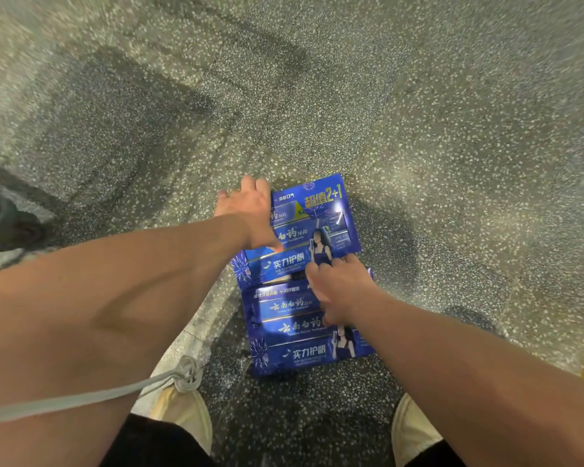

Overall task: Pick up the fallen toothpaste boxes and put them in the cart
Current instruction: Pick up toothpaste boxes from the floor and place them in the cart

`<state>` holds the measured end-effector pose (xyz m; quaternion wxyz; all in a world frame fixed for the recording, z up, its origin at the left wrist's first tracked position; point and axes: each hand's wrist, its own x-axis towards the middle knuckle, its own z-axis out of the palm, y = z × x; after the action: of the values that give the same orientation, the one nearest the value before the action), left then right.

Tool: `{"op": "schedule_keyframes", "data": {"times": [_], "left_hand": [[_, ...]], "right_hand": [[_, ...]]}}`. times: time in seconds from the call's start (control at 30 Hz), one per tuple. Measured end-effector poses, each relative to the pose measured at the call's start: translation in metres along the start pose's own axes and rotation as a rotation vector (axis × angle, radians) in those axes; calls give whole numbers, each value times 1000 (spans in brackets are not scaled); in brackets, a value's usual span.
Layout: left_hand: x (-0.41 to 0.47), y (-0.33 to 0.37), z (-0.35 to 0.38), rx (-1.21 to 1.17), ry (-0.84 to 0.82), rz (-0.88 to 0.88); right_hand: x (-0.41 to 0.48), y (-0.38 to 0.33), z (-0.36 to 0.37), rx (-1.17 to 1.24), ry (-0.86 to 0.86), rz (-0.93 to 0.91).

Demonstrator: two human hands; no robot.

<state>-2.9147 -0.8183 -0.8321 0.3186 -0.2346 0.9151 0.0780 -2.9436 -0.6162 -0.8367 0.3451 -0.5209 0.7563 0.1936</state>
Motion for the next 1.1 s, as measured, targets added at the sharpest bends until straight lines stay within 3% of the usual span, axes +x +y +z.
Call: {"op": "schedule_keyframes", "data": {"times": [0.17, 0.3, 0.47, 0.73, 0.93, 1.1], "left_hand": [[-11, 1, -7, 8, 61, 43], [-21, -1, -11, -27, 91, 123], [-32, -2, -21, -42, 42, 250], [-73, 2, -22, -258, -99, 214], [-94, 5, -15, 1, -52, 287], [-94, 5, -5, 67, 38, 330]], "right_hand": [[-7, 0, -6, 47, -2, -31], [-17, 6, -19, 67, 129, -58], [-29, 10, -50, 118, 337, 0], [-44, 6, -50, 132, 386, -4], [-47, 3, -35, -16, 557, 76], [-46, 11, -37, -111, 630, 176]]}}
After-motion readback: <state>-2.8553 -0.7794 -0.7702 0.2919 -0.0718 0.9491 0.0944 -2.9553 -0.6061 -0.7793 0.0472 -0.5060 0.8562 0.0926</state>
